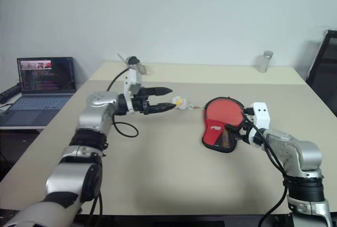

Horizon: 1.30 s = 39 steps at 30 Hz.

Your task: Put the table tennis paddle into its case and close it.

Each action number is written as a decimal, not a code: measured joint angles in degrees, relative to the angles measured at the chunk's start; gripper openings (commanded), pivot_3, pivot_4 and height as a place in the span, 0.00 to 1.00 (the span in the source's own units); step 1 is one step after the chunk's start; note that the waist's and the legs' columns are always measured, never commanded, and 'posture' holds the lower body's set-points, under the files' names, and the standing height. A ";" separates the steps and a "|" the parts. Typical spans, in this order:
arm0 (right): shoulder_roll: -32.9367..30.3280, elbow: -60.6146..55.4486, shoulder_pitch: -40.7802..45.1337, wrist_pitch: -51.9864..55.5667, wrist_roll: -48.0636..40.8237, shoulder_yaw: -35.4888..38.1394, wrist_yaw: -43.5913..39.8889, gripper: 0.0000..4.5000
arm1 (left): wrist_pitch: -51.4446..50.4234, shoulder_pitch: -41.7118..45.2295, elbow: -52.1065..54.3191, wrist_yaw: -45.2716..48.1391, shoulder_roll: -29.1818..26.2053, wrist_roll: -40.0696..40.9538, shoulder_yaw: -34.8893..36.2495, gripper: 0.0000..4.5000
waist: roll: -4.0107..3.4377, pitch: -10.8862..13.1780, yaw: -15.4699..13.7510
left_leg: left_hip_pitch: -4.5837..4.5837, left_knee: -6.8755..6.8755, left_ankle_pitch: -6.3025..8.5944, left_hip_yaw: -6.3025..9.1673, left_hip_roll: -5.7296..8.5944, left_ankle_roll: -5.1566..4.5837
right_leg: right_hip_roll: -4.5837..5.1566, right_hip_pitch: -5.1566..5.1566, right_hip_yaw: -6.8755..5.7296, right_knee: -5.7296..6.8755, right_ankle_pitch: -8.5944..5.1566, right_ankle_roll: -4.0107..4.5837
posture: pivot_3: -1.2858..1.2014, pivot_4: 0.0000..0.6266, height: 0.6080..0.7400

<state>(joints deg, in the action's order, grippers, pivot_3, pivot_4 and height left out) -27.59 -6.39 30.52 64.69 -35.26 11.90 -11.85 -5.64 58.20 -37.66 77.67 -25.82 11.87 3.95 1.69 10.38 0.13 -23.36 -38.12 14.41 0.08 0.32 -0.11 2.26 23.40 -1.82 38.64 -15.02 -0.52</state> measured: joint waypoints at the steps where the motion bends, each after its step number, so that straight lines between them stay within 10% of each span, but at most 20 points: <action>1: 0.46 1.24 0.17 -0.34 0.76 0.02 0.67 0.99 | -1.89 -0.69 2.23 -0.01 -0.70 0.71 -0.14 0.77 | 0.00 0.00 0.01 | 0.03 0.00 0.00 -0.02 0.00 0.00 | 0.00 0.00 0.02 0.04 0.00 0.00 | 0.52 0.24 1.00; 39: 7.98 13.22 2.38 -13.32 14.31 -4.20 -1.32 0.99 | -9.98 -3.90 12.36 -3.33 -4.46 4.78 -1.30 0.77 | 0.00 0.00 0.42 | 0.39 0.07 0.00 -0.43 -0.06 -0.01 | -0.03 0.00 0.55 0.26 -0.01 0.00 | 0.52 0.24 1.00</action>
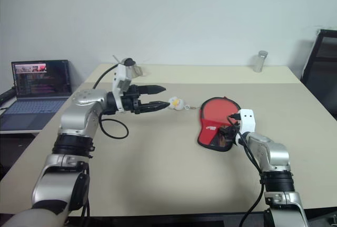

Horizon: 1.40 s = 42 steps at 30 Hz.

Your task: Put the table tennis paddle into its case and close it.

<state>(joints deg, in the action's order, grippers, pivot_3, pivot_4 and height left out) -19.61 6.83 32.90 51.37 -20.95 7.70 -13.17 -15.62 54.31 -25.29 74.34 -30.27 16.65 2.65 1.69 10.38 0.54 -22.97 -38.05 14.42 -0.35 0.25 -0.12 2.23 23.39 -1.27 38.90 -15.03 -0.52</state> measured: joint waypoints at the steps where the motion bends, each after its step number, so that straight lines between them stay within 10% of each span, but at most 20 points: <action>1: -0.28 -0.64 -0.35 -0.33 0.20 0.00 -0.13 0.99 | 0.01 -0.02 0.00 -0.01 -0.13 0.00 0.00 0.77 | 0.00 0.00 -0.01 | 0.00 0.00 0.00 0.00 0.00 0.00 | 0.00 0.00 0.00 -0.01 0.00 0.00 | 0.52 0.24 1.00; 26: 0.96 3.04 0.85 -2.78 3.94 -1.04 -0.44 0.99 | 1.16 -0.01 -0.04 0.04 -0.32 0.01 -0.16 0.77 | 0.00 0.00 1.43 | 0.08 0.04 0.00 -0.09 -0.03 0.00 | -0.03 0.00 0.12 0.02 0.00 0.00 | 0.52 0.24 1.00; 42: 3.28 7.35 4.11 -2.36 4.21 -0.95 -1.77 0.00 | 1.15 -0.40 -0.03 0.01 -0.39 0.01 -0.18 0.77 | 0.02 -0.01 1.50 | 0.20 0.05 0.00 -0.16 -0.06 0.00 | -0.04 -0.02 0.21 0.08 0.01 0.01 | 0.52 0.24 1.00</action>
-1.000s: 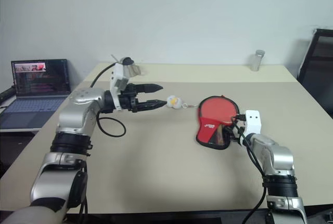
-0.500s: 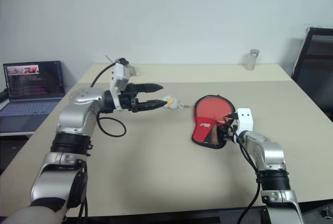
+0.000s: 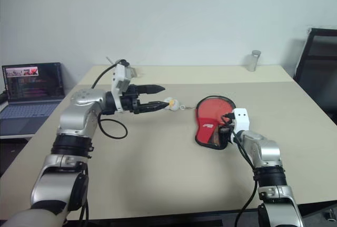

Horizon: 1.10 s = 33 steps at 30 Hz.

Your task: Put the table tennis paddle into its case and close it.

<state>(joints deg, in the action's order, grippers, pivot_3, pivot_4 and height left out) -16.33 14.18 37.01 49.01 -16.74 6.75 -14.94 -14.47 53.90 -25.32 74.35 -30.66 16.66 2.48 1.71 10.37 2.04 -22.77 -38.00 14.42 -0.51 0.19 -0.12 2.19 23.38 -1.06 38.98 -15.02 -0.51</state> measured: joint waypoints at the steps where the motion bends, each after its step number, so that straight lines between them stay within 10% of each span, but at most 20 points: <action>1: 0.00 -0.01 0.00 0.12 -0.10 0.12 0.00 0.00 | -0.01 -0.17 0.01 0.00 -0.07 0.00 0.00 0.77 | 0.00 0.00 0.00 | 0.00 0.00 0.00 0.00 0.00 0.00 | 0.00 0.00 0.00 0.00 0.00 0.00 | 0.52 0.24 1.00; 33: 2.69 -16.46 -4.74 17.80 -10.52 -3.39 -9.22 0.00 | -13.57 -24.78 18.74 9.81 -17.19 7.84 -0.19 0.77 | -0.03 0.02 0.22 | -0.17 0.17 0.01 -0.02 -0.12 0.00 | -0.02 0.22 0.03 -0.10 -0.05 0.07 | 0.52 0.24 1.00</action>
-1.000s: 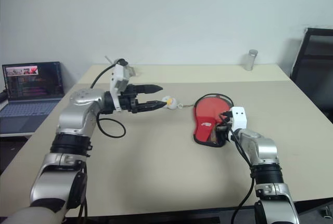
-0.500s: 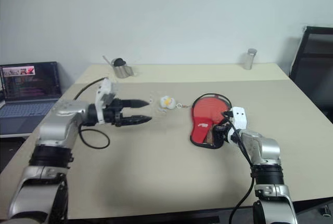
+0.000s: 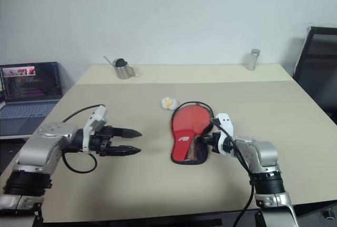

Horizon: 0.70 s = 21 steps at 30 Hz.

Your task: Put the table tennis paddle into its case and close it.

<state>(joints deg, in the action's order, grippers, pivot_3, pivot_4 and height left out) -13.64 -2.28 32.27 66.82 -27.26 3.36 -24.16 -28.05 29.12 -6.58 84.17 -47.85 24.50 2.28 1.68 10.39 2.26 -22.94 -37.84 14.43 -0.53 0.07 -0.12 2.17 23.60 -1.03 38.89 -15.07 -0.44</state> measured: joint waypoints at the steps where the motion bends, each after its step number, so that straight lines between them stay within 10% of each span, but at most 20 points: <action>1: 0.46 -1.34 -0.70 1.07 -0.30 0.11 0.83 0.00 | -0.56 -0.41 0.74 -0.20 -0.15 0.50 0.12 0.77 | 0.00 0.00 -0.01 | 0.00 0.00 0.00 0.00 0.00 0.00 | 0.00 0.00 0.00 0.00 0.00 0.00 | 0.52 0.24 1.00; 21: 8.98 -33.35 -17.19 25.19 -6.85 6.64 10.67 0.00 | -6.51 -8.69 13.46 0.58 -8.26 9.35 2.37 0.77 | -0.01 0.01 -0.43 | 0.00 0.04 0.02 0.02 0.00 0.03 | 0.01 0.00 -0.03 -0.09 -0.18 -0.25 | 0.52 0.24 1.00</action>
<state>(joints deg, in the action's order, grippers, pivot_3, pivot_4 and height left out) -4.67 -35.62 15.08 92.00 -34.11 10.00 -13.49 -34.56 20.44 6.88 84.75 -56.11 33.86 4.65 1.67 10.40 1.83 -22.94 -37.80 14.45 -0.50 0.07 -0.09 2.18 23.60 -1.05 38.79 -15.25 -0.70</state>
